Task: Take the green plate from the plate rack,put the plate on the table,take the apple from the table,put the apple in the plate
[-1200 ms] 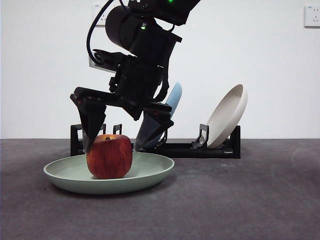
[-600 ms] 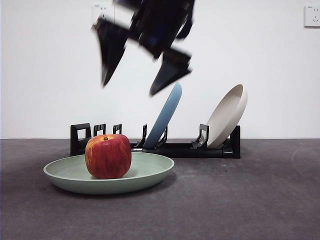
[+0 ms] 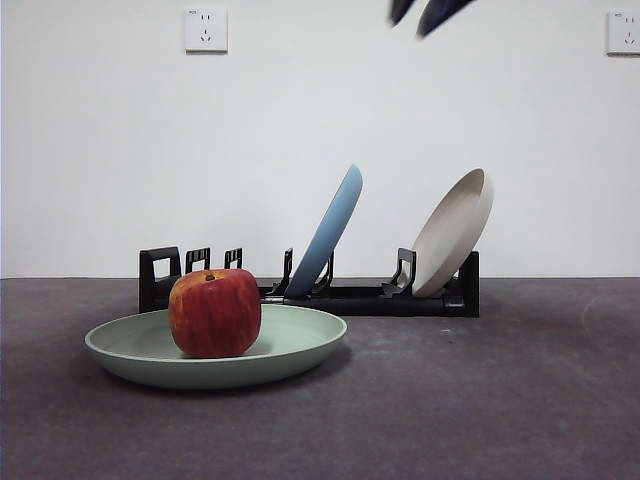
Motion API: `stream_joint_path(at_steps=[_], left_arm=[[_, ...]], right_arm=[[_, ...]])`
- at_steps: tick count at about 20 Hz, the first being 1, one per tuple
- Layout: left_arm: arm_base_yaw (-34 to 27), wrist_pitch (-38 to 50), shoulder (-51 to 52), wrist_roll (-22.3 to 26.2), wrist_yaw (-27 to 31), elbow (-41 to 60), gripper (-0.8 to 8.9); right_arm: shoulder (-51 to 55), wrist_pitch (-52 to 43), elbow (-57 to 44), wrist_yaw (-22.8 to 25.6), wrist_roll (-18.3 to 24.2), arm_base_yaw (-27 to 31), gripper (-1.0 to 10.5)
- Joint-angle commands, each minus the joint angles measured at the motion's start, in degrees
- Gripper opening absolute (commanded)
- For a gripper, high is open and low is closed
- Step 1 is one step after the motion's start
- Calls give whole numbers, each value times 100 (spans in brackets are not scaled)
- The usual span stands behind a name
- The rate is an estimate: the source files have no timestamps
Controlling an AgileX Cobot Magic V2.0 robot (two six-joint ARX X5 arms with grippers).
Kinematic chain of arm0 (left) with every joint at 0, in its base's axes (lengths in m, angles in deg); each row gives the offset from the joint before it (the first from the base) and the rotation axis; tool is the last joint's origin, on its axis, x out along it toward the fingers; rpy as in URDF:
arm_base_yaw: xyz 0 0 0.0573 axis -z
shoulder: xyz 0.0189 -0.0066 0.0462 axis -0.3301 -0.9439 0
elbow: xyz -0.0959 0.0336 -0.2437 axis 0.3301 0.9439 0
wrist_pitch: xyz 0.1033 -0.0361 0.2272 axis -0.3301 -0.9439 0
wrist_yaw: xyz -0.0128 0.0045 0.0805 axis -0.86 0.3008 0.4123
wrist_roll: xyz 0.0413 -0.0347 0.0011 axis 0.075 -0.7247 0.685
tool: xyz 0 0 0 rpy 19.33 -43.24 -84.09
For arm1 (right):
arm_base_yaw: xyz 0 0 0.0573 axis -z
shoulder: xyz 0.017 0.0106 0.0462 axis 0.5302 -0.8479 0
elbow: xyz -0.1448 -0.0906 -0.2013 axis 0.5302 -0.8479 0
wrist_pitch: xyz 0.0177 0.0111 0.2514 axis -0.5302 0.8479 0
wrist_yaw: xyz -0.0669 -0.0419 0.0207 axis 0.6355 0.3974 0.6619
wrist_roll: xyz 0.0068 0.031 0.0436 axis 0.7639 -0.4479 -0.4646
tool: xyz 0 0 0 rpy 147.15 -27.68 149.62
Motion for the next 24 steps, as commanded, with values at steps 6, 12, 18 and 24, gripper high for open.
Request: stream_joint_path(at_steps=[6,12,18,24], left_arm=[[-87,581,264,160,-691,793,-8],[-87,2153,1088,-234,-627,2981,-8],[-87,3359,1650,-1176,-669,4638,-8],[-90,3674,1582,-1198,-625,4699,-3]], right_arm=[[1222,-490,-822,605,68,83,-8],[2702,-2306,-3362,1088,-503,74,-8],[3960,-3707,-5799,1386,-1215,20,-8],[3897,-3685,-6013,1792,-1224,50,0]])
